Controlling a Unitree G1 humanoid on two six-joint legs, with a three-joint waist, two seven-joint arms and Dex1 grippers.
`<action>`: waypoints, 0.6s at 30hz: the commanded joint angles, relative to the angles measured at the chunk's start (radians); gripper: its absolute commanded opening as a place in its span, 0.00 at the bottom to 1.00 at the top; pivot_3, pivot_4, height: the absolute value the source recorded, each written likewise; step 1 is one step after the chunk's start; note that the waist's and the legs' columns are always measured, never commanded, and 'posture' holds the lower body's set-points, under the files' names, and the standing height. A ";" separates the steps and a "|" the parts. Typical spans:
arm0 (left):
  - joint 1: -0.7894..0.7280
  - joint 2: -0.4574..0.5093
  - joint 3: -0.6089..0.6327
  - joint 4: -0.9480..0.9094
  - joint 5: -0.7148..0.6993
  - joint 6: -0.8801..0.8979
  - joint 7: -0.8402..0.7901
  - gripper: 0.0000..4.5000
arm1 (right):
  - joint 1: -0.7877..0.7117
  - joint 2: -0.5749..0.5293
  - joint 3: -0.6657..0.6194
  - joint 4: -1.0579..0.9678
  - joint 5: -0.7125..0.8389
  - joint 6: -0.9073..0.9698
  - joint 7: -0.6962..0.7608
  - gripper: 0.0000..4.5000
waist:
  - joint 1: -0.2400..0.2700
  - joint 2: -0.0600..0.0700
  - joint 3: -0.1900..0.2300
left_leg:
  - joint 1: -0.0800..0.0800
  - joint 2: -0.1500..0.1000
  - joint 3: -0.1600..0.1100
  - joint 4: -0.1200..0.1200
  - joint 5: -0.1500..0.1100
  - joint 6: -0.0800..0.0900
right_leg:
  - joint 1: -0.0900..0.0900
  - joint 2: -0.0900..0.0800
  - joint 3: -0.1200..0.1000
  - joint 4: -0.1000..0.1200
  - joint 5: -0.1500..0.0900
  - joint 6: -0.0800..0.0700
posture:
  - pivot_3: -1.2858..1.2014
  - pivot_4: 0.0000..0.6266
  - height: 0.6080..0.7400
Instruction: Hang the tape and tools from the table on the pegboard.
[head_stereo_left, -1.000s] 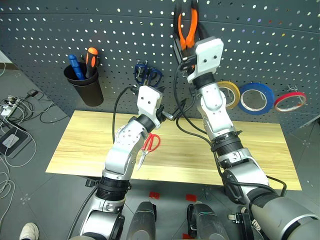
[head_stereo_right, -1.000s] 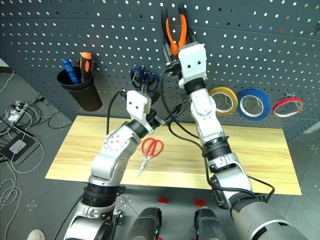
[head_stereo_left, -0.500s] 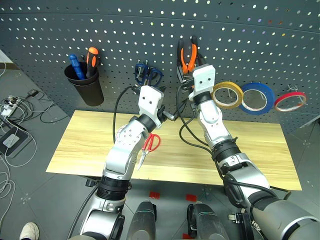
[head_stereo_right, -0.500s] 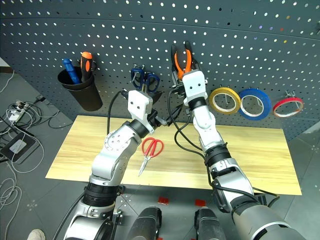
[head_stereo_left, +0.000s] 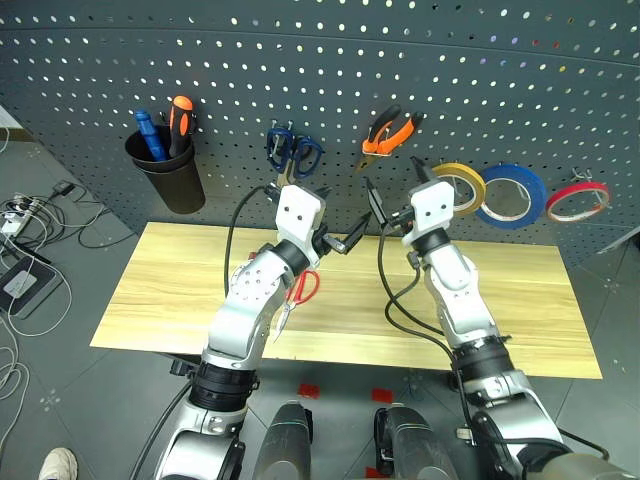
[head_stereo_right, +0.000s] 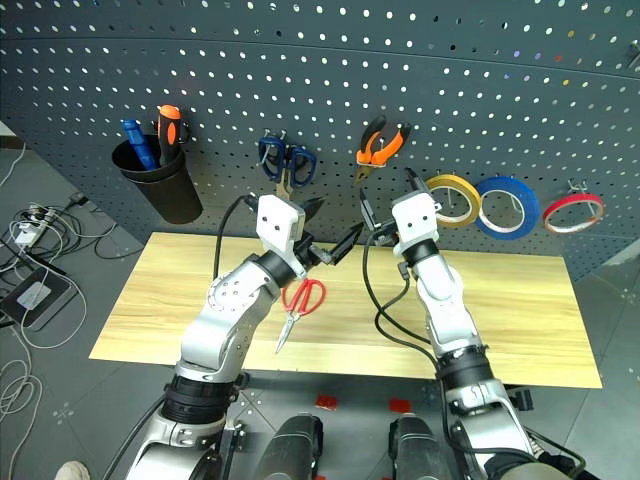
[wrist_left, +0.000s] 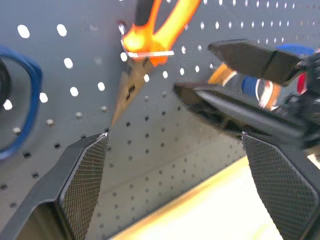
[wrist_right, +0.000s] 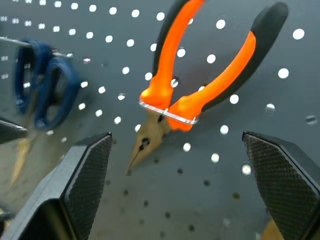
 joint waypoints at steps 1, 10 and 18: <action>0.055 -0.007 -0.017 -0.089 -0.005 0.041 0.019 1.00 | 0.059 -0.023 0.004 -0.194 0.039 0.109 0.046 0.99 | 0.000 0.000 0.000 | 0.000 0.000 0.000 0.000 0.000 0.000 | 0.000 0.000 0.000 0.000 0.000 0.000 | 0.57 0.37 1.00; 0.222 0.006 -0.048 -0.107 0.133 0.192 0.167 1.00 | 0.244 -0.165 0.092 -0.425 0.140 0.294 0.295 0.99 | -0.005 0.000 0.003 | 0.001 -0.001 -0.002 0.000 -0.003 0.006 | 0.002 0.000 0.000 -0.005 0.000 0.000 | 0.55 0.48 1.00; 0.263 0.017 -0.034 -0.068 0.231 0.401 0.281 1.00 | 0.389 -0.339 0.189 -0.428 0.152 0.230 0.551 0.99 | -0.024 0.002 0.050 | 0.006 -0.001 -0.003 0.000 -0.004 0.008 | 0.008 0.000 -0.001 -0.006 0.000 0.000 | 0.54 0.62 1.00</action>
